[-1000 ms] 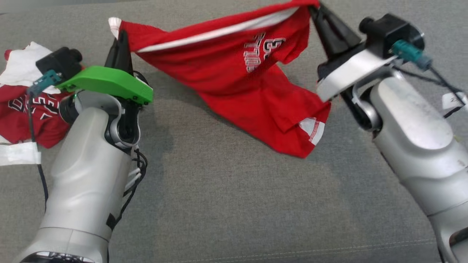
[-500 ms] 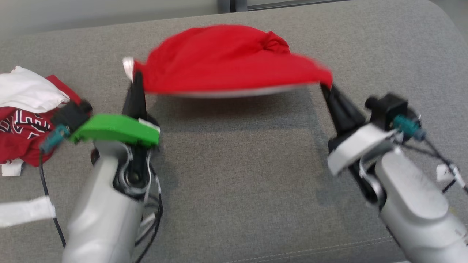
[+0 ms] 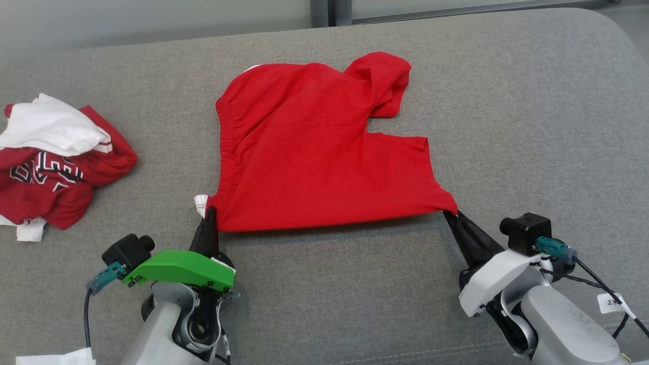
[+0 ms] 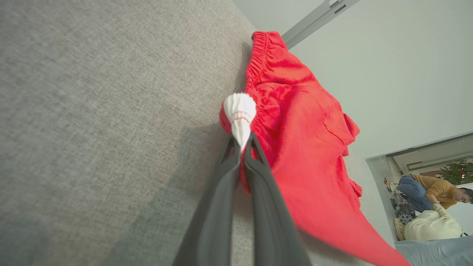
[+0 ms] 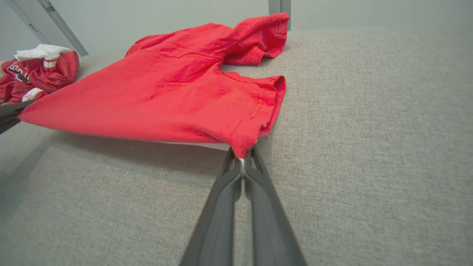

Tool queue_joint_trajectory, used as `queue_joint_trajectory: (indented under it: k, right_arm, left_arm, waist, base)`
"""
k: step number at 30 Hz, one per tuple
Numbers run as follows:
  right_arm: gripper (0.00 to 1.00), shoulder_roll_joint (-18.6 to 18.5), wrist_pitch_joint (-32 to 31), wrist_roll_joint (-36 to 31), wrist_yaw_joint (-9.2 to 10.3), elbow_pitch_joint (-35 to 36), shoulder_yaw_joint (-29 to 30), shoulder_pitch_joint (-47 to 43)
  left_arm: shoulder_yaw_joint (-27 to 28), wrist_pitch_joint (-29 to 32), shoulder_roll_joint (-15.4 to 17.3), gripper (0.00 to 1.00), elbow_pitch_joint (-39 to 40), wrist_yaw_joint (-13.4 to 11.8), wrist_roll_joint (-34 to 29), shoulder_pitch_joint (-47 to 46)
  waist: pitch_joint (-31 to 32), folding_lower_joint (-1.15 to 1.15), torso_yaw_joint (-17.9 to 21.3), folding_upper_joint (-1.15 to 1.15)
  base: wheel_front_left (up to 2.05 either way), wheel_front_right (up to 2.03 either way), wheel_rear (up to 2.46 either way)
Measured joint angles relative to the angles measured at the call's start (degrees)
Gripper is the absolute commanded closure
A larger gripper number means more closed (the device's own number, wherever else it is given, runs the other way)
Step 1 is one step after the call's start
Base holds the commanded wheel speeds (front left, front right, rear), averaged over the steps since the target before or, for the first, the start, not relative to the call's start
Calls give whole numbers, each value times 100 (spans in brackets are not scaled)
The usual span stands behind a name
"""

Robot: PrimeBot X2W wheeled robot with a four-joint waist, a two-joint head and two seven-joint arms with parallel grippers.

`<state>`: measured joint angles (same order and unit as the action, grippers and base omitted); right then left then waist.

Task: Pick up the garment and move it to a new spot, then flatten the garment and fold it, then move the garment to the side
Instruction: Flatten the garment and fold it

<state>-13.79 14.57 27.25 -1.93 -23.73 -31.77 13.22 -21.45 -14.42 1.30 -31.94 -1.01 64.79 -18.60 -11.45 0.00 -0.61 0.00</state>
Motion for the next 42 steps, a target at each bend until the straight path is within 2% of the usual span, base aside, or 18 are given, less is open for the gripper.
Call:
queue_joint_trajectory:
  k: [5,7,8,9,10,16,19,22,26,30,42]
  right_arm:
    - [100,-92,0,-63,-58,-4,-40,-5]
    - [100,-80,0,-67,-58,-4,-43,-8]
    - [100,-77,0,-67,-60,-7,-43,-16]
    - [100,-77,0,-67,-69,-11,-43,-31]
    - [100,-78,0,-69,-76,-21,-43,-52]
    - [100,-83,0,-156,-107,-89,-48,-93]
    - [100,-108,0,-218,-107,-110,-37,-94]
    - [100,-114,0,-246,-108,-120,-23,-94]
    - [100,-127,0,-261,-126,-146,-14,-94]
    - [100,-145,0,-271,-168,-179,-19,-94]
    - [100,-96,0,-322,-260,-253,-74,-70]
  left_arm:
    - [-30,0,2,100,158,-11,55,285]
    - [-96,0,9,61,210,-46,181,376]
    - [-152,0,11,56,222,-49,203,411]
    - [-208,0,13,14,231,-49,200,443]
    - [-274,0,19,0,234,-49,196,472]
    - [-463,0,67,0,244,-49,-136,659]
    - [-481,0,256,0,326,-49,-279,694]
    - [-614,0,612,0,528,-21,-702,700]
    - [-1104,0,1298,0,860,124,-1716,685]
    - [-1550,37,1744,0,878,236,-2226,661]
    - [-1796,261,1918,0,918,391,-2585,282]
  waist:
    - [106,0,-16,0]
    - [118,0,-19,0]
    - [121,0,-19,0]
    - [124,0,-21,0]
    - [129,0,-23,0]
    - [150,0,-49,0]
    - [156,0,-68,0]
    - [161,0,-85,0]
    - [158,0,-108,0]
    - [149,0,-122,0]
    - [164,0,43,0]
  base:
    - [0,0,0]
    - [0,0,0]
    - [0,0,0]
    - [0,0,0]
    - [0,0,0]
    - [0,0,0]
    - [0,0,0]
    - [0,0,0]
    - [0,0,0]
    - [0,0,0]
    - [0,0,0]
